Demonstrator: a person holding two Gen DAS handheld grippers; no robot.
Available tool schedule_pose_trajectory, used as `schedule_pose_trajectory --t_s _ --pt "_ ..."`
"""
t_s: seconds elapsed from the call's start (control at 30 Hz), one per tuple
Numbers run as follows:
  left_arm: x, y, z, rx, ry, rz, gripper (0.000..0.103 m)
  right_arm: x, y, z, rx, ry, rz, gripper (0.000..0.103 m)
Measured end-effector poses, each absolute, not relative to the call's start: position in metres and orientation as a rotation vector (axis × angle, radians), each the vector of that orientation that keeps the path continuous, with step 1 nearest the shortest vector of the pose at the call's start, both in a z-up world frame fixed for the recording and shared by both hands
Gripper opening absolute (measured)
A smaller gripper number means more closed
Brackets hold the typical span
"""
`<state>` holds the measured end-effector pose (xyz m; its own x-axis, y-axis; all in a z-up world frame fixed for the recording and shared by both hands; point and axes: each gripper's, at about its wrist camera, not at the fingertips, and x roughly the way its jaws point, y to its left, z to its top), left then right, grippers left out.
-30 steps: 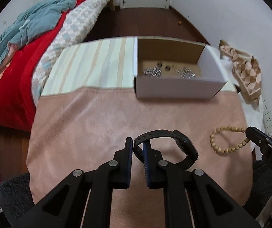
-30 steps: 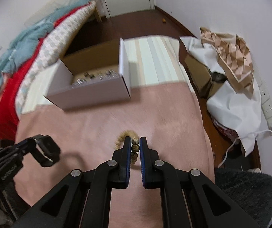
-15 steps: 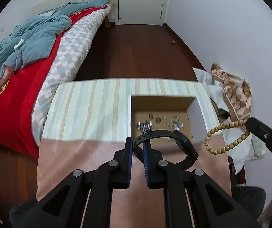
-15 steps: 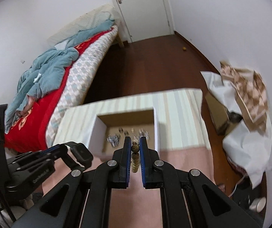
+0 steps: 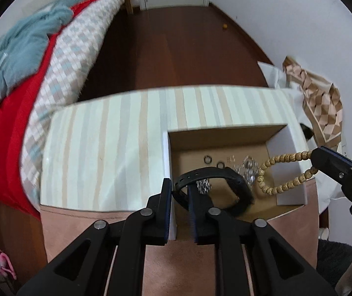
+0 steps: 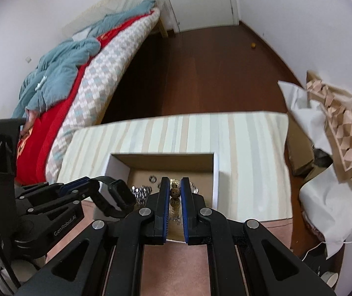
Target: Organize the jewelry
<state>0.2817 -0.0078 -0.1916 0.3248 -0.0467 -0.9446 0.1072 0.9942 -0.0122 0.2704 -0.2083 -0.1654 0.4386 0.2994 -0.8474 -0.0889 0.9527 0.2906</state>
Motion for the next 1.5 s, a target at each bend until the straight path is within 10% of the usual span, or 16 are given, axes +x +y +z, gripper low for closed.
schedule_pose_trajectory --t_s 0.27,0.37,0.57,0.8,1.5 --pt "0.276 -0.012 -0.186 0.035 1.252 -0.097 0.033 0.271 -0.21 -0.184 0.226 1.192 0.24 0.012" --pt "0.274 -0.008 -0.173 0.028 1.212 -0.092 0.06 0.267 -0.212 -0.177 0.216 1.182 0.223 0.033" --pt "0.259 0.007 -0.147 0.009 1.142 -0.054 0.073 0.255 -0.217 -0.161 0.161 1.158 0.159 0.05" --pt "0.236 0.018 -0.142 0.055 1.067 0.035 0.099 0.23 -0.212 -0.155 0.041 1.129 0.064 0.101" --pt "0.159 0.011 -0.082 0.037 0.985 0.059 0.1 0.14 -0.22 -0.07 0.057 0.994 -0.015 0.103"
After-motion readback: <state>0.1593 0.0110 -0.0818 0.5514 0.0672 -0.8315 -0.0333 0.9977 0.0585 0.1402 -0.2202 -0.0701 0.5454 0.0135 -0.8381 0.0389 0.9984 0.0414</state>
